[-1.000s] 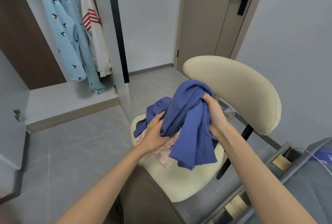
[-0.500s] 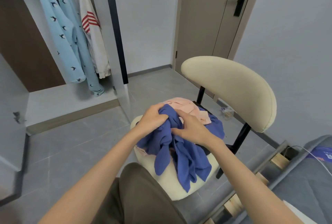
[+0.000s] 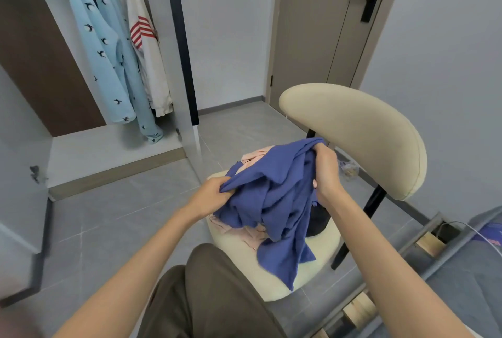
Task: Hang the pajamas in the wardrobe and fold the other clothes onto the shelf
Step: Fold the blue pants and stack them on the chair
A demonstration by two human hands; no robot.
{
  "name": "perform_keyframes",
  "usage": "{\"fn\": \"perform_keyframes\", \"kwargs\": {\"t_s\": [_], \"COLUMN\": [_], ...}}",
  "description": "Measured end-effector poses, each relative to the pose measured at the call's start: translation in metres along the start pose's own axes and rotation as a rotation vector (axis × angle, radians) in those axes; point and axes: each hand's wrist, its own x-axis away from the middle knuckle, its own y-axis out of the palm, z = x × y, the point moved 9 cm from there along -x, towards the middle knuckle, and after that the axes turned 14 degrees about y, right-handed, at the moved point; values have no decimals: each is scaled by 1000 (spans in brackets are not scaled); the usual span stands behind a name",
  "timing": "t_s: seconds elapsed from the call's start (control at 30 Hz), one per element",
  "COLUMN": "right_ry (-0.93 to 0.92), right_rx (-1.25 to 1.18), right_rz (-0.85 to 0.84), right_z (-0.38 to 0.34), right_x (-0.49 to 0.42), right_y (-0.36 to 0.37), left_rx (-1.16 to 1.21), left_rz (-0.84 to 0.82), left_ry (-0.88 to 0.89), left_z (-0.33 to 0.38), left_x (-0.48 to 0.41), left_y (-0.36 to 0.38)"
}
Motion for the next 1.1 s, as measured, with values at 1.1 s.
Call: {"fn": "perform_keyframes", "kwargs": {"t_s": [1.1], "right_ry": [-63], "right_rx": [102], "right_rz": [71], "right_z": [24], "right_x": [-4], "right_y": [20], "left_rx": [-22], "left_rz": [89], "left_ry": [64], "left_z": [12], "left_x": [-11], "left_y": [-30]}}
